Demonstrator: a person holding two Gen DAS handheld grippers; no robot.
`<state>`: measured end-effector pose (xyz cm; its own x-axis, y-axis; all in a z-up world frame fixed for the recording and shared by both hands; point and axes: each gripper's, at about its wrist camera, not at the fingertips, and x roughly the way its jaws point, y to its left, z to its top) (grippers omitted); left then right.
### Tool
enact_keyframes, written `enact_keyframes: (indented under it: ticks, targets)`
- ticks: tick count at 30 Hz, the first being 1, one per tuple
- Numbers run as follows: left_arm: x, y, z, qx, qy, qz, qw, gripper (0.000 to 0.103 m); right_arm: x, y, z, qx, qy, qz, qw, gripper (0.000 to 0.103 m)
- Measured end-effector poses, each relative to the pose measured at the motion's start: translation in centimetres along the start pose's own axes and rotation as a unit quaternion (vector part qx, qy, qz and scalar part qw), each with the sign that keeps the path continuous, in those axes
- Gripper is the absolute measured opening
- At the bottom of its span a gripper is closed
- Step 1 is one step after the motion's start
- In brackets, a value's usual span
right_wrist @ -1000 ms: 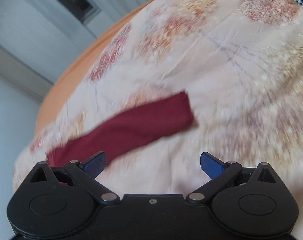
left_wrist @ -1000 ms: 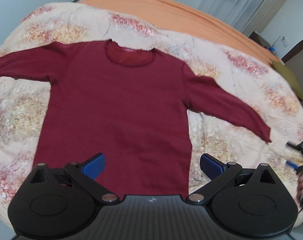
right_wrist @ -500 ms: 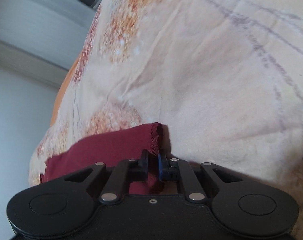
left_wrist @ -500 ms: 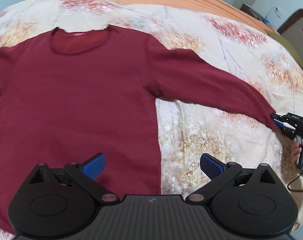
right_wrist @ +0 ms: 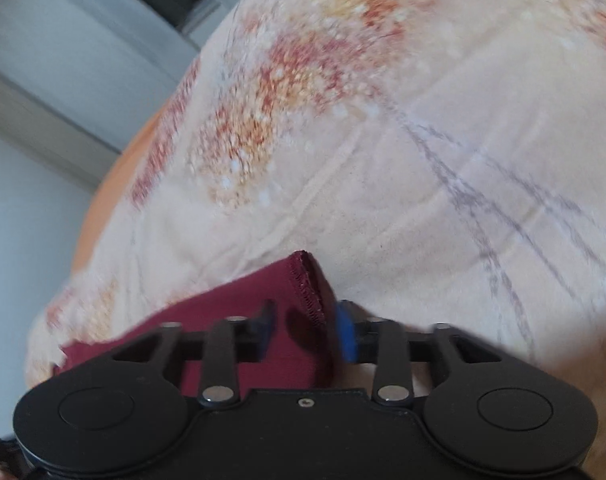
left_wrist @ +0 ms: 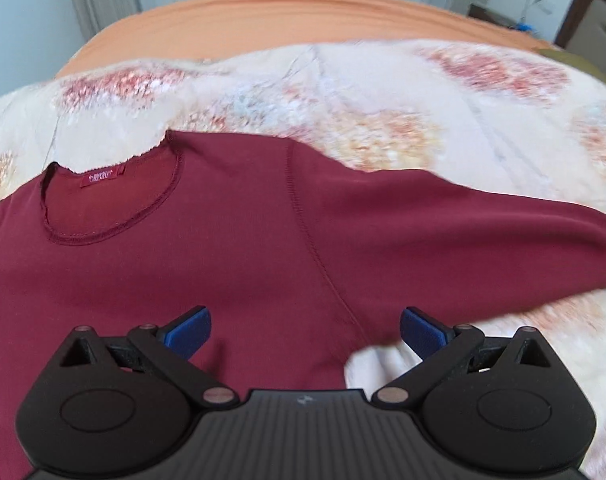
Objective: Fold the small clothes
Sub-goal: 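Carry the held sleeve across the sweater body with the right tool, then open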
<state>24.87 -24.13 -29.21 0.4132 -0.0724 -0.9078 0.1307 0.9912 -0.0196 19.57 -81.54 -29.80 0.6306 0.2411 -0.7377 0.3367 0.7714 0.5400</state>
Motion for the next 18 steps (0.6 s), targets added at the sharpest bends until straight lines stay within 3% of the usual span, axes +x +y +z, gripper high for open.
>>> enact_keyframes:
  ticks: [2, 5, 6, 9, 11, 14, 18]
  targets:
    - [0.0, 0.3, 0.3, -0.016, 0.000, -0.014, 0.9998, 0.103, -0.3, -0.8, -1.0, 0.005, -0.010, 0.003, 1.000, 0.057]
    - [-0.7, 1.0, -0.5, -0.017, -0.010, -0.034, 0.9992, 0.103, -0.1, -1.9, -2.1, 0.030, -0.024, 0.015, 0.999, 0.048]
    - [-0.8, 1.0, -0.8, -0.013, -0.010, -0.033, 0.9993, 0.103, 0.0, -2.1, -2.2, 0.039, -0.027, 0.021, 0.999, 0.042]
    - [-0.2, 1.8, -1.1, -0.011, -0.004, -0.022, 0.9997, 0.103, 1.0, -1.4, -2.5, 0.024, -0.009, 0.009, 1.000, 0.002]
    - [0.1, 2.5, -1.4, -0.019, 0.000, -0.007, 0.9998, 0.103, 0.8, 0.2, -2.7, 0.011, -0.028, -0.005, 1.000, 0.001]
    - [0.0, 4.3, -1.4, -0.043, -0.001, 0.001, 0.9991, 0.103, -1.3, 5.4, -2.8, -0.042, -0.064, 0.018, 0.997, 0.001]
    - [-0.5, 7.0, -1.1, -0.068, -0.017, -0.014, 0.9975, 0.103, 0.0, 16.0, -5.7, -0.130, -0.037, 0.051, 0.989, 0.001]
